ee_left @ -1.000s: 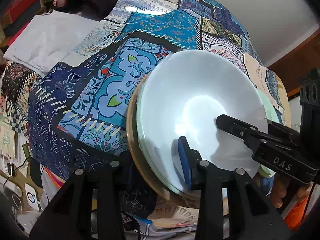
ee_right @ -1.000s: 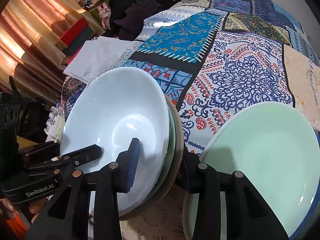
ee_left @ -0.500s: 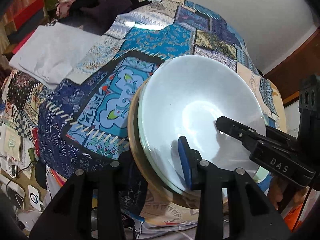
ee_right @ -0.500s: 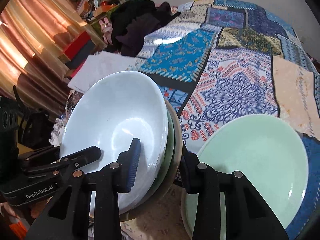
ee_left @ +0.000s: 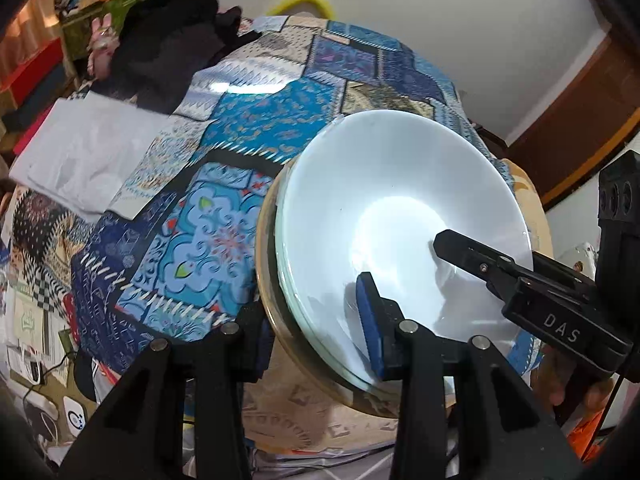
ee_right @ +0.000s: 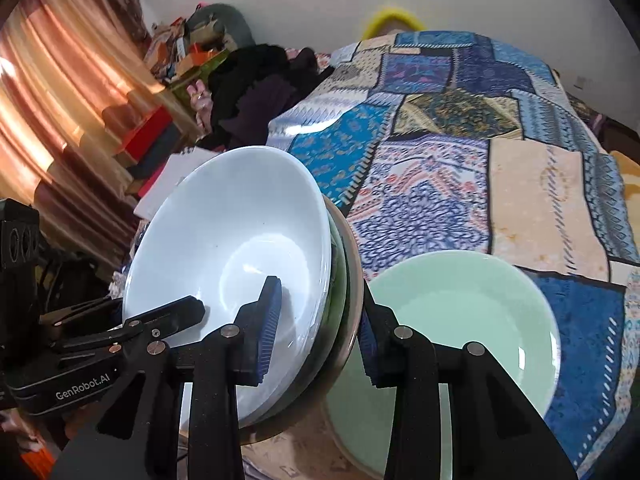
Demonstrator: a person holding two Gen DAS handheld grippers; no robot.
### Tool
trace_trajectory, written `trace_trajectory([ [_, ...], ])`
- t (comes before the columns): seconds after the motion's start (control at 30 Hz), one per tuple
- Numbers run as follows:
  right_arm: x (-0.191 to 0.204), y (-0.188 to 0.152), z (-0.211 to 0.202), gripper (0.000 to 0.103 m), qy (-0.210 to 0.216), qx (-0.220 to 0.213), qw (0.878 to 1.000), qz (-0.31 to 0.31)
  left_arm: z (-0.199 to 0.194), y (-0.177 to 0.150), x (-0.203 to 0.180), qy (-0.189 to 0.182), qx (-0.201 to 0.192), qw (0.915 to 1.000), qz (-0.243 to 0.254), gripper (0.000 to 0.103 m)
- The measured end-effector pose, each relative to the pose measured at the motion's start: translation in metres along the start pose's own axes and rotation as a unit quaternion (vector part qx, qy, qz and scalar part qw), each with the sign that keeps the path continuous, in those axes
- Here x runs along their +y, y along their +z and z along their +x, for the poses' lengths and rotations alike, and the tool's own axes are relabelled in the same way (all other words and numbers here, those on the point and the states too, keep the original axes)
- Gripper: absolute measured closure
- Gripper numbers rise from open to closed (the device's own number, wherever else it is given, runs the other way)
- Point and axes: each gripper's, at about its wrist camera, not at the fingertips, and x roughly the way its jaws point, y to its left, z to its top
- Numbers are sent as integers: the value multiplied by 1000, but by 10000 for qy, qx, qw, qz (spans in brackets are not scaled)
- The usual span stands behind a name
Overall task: Organize plates and bowls
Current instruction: 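Carry the bowl stack with both tools over the plate stack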
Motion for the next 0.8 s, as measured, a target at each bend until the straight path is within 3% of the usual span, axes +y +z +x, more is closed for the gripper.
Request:
trace_trajectory([
  [0.4, -44, -9, -40, 70, -255, -323, 9982, 439, 7, 10, -58, -254, 14, 9986, 460, 65],
  [0.8, -91, -28, -66, 70, -595, -395, 9929, 952, 36, 9, -118, -560, 343, 9935, 925, 65],
])
